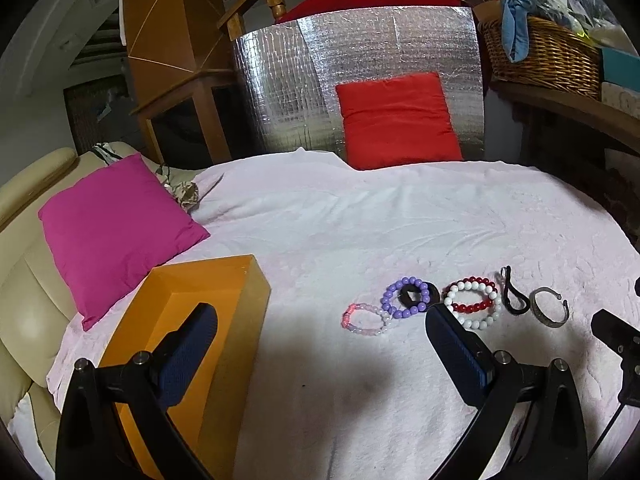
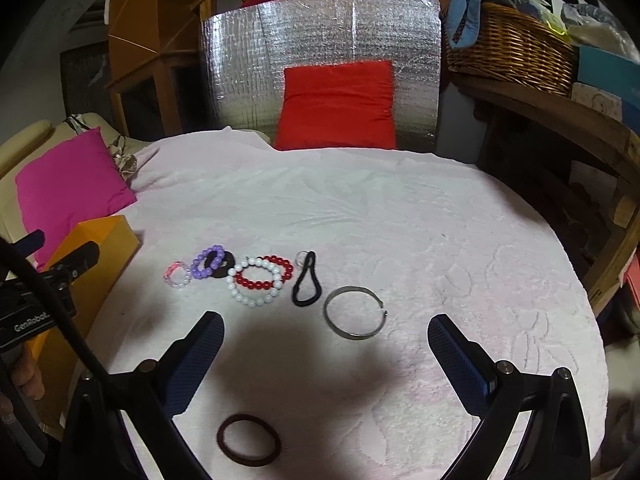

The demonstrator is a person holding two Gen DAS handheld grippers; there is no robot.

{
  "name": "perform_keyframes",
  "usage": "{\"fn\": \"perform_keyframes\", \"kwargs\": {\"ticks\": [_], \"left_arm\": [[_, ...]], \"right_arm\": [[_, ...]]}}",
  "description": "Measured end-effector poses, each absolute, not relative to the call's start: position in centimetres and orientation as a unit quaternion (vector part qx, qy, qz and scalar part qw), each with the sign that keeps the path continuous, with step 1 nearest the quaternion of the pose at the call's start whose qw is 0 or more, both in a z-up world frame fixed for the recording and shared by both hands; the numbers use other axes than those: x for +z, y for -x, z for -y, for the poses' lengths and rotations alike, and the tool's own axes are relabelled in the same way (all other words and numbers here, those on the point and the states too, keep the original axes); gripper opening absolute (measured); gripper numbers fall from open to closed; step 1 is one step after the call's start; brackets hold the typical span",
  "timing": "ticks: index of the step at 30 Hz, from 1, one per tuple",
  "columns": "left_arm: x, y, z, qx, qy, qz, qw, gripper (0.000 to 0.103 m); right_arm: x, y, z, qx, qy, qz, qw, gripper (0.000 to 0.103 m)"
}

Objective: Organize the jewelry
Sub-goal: 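Grasp the metal bangle with the right tool while the left tool approaches the dark red ring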

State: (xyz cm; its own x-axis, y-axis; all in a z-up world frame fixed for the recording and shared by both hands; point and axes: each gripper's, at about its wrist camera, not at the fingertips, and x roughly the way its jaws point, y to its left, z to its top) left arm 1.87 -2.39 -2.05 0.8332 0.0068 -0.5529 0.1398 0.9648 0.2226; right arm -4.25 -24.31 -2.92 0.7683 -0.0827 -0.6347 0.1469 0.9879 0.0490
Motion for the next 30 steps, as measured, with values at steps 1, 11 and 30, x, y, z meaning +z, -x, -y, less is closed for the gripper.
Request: {"fn": "perform_keyframes", "kwargs": {"ticks": [1, 11, 30], "left_arm": [[-2.1, -1.9, 2.5, -0.037, -0.13, -0.29, 0.948, 0.103], [-4.0, -2.4, 3.8, -0.086, -0.131, -0.327, 0.932, 0.103], [-8.5, -0.8, 7.7, -0.242, -0.149, -0.434, 0.855, 0.103]], "right_arm": [[-3.1, 4.1, 24.6, -0.059, -0.05, -0.338, 0.938, 0.103], [-6.4, 1.0, 27.0, -0.021, -0.036, -0.394, 0.918, 0.095], [-12.0, -4.4, 29.8, -0.033, -0.085, -0.452, 0.888, 0.063]]}}
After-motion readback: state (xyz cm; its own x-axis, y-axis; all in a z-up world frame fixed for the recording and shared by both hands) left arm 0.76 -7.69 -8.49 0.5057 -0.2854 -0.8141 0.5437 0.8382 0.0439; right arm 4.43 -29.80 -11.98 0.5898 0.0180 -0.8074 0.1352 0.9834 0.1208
